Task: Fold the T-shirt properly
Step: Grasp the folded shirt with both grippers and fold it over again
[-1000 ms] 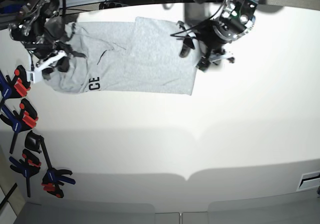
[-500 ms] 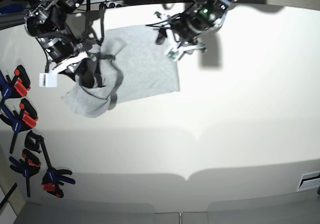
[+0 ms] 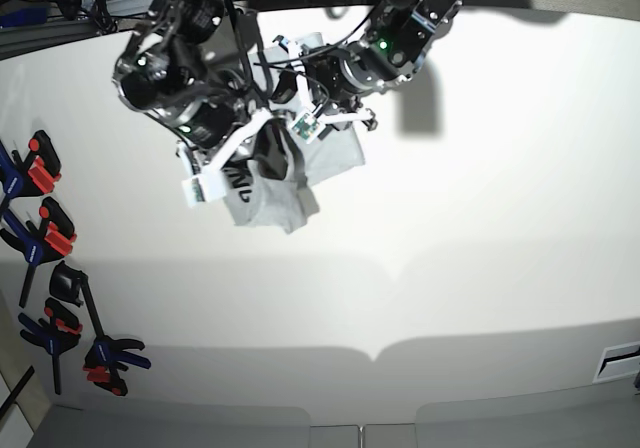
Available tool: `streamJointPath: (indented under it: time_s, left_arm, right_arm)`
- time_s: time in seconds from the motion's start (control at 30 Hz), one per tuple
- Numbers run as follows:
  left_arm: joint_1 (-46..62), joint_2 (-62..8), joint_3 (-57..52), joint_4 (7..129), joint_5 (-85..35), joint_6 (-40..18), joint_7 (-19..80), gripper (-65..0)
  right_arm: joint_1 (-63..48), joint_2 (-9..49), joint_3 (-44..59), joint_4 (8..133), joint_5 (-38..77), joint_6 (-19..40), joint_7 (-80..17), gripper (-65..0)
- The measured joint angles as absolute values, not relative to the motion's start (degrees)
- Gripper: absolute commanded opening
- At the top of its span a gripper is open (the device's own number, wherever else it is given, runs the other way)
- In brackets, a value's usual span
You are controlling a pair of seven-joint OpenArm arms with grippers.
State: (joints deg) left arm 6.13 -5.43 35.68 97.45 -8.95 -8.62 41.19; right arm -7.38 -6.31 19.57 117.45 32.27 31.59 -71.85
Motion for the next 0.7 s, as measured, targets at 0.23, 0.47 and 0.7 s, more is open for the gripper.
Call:
streamJointPath:
  time_s: [0.23,0.47,0.7]
  left_arm:
    - [2.79,-5.41,35.68,101.91,-6.33,-8.91,60.47,-39.4]
    - [-1.54,-7.01,35.57,111.42,1.58,-8.80,70.48,-39.4]
    - [-1.10,-9.89,35.64,114.04,23.18,0.25,70.54,-39.4]
  right_arm:
    - [-7.46,-6.31,17.74,117.43,30.33,31.42,-71.44,-65.0]
    - [-7.49,-6.33,17.72,117.43,30.17,31.22,-71.44,-65.0]
    - [-7.46,-6.35,17.72,117.43,30.37,31.22,-72.05,-65.0]
